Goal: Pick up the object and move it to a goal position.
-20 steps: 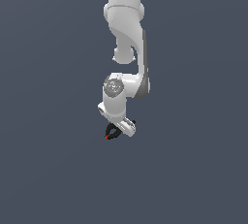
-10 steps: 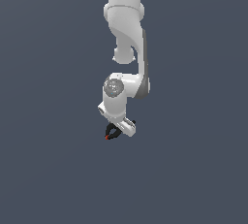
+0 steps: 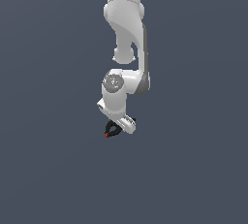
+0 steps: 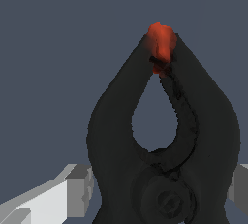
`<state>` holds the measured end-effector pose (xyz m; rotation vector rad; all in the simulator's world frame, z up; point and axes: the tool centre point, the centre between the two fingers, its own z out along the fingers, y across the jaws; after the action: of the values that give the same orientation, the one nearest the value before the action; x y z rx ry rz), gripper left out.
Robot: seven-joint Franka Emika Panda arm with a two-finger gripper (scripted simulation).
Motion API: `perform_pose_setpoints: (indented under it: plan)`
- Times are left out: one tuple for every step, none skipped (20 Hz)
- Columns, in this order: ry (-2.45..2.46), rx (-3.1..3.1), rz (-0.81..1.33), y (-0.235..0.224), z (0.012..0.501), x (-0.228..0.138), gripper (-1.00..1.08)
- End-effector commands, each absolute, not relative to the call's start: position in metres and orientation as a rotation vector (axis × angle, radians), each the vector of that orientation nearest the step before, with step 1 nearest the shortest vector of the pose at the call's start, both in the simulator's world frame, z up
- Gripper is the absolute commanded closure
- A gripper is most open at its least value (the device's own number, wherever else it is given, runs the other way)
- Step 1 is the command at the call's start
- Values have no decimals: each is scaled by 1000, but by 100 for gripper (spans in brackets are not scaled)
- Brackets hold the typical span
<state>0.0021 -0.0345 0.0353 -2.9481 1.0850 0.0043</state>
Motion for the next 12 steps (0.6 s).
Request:
perform_pose_setpoints:
  plan:
    - [1085,-2947,0,-35,47,0,108]
    - [1085,-2947,0,-35,52,-2,108]
    - [1085,-2947,0,-35,58,-4,108]
    - [1085,-2947,0,-35,64,-6,108]
    - [1085,-2946,1,-36,71,-8,108]
    - [1085,-2946,1,-36,78,-10,108]
    - [1085,-2946,1,-36,86,-13,108]
    - [1085,-2946,1,-37,94,-16,108]
    - [1085,-2946,1,-37,102,-18,108]
    - [1086,-2945,1,-37,112,-21,108]
    - [1086,-2945,1,-38,121,-24,108]
    - [1086,-2945,1,-38,130,-28,108]
